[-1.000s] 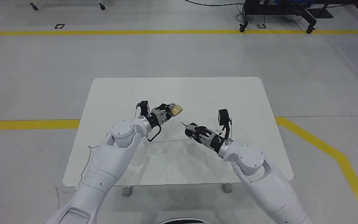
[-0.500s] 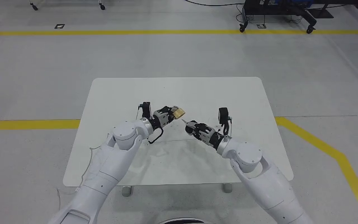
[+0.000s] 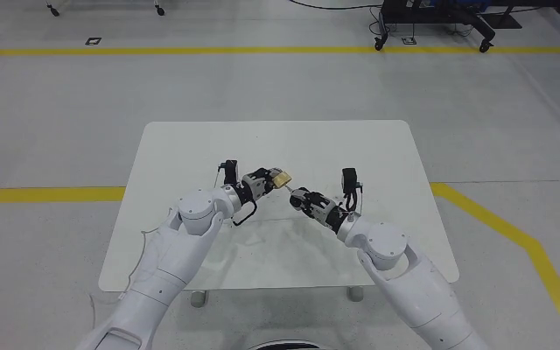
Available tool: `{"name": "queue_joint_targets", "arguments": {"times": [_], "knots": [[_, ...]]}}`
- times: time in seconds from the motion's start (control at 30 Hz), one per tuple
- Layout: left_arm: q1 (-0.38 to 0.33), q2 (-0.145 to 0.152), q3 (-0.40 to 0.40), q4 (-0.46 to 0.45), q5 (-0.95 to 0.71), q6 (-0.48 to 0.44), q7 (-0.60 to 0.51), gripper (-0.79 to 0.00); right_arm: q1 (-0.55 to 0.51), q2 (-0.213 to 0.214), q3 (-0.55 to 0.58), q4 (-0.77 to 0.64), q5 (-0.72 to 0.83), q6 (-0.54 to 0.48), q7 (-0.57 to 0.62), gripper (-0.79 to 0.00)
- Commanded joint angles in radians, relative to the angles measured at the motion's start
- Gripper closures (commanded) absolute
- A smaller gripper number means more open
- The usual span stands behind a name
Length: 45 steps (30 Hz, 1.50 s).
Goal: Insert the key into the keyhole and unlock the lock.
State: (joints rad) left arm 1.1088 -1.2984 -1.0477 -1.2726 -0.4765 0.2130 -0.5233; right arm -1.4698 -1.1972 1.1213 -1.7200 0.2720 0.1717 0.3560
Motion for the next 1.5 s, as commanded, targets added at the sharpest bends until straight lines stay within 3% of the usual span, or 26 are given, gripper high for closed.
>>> {"name": "queue_joint_targets", "arguments": {"times": [0.0, 1.47], "knots": [[0.000, -0.001, 0.001, -0.002, 0.002, 0.002, -0.003, 0.000, 0.003, -0.001, 0.000, 0.002, 0.002, 0.003, 0.002, 0.000], [0.005, -0.007, -0.004, -0.003, 0.011, 0.012, -0.017, 0.000, 0.010, -0.022, -0.024, 0.017, -0.038, 0.007, -0.086, 0.000]]}}
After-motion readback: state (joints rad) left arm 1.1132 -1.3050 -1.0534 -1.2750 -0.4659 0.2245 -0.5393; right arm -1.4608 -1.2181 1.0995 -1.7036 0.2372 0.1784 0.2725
